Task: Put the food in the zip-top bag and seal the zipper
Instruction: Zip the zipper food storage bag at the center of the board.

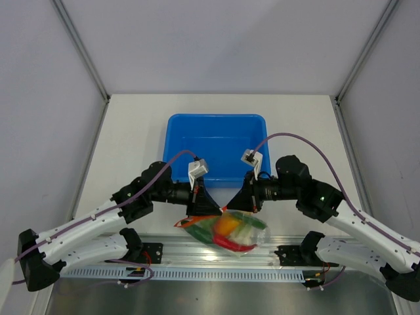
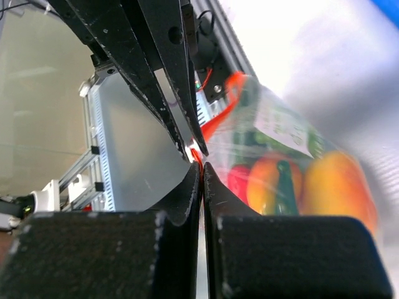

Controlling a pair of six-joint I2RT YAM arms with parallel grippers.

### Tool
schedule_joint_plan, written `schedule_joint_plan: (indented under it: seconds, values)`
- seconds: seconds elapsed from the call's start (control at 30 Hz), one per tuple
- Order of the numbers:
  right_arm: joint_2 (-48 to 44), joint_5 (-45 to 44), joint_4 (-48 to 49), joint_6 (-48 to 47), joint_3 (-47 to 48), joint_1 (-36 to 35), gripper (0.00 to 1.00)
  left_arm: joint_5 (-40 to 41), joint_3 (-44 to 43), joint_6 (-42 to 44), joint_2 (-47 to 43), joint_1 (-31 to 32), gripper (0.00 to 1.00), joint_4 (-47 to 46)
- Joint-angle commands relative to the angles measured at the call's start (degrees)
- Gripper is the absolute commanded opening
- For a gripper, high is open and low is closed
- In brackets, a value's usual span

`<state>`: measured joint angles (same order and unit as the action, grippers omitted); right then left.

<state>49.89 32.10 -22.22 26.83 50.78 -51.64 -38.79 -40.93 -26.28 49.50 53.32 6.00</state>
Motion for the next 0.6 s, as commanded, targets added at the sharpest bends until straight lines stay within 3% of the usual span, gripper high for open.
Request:
schedule_joint_plan:
  seconds: [0.0,0.57]
  values:
    - [-2.7,-5.6,-1.6,-2.7,3.7,1.3,0.0,-1.9,1.1,1.2,-2.1,-0.1,0.01,1.8]
    - [-7.8,-1.3,-8.1,-4.7,4.0,15.0,0.0,-0.2,3.0,1.8,-6.0,-0.1,0.01,5.8]
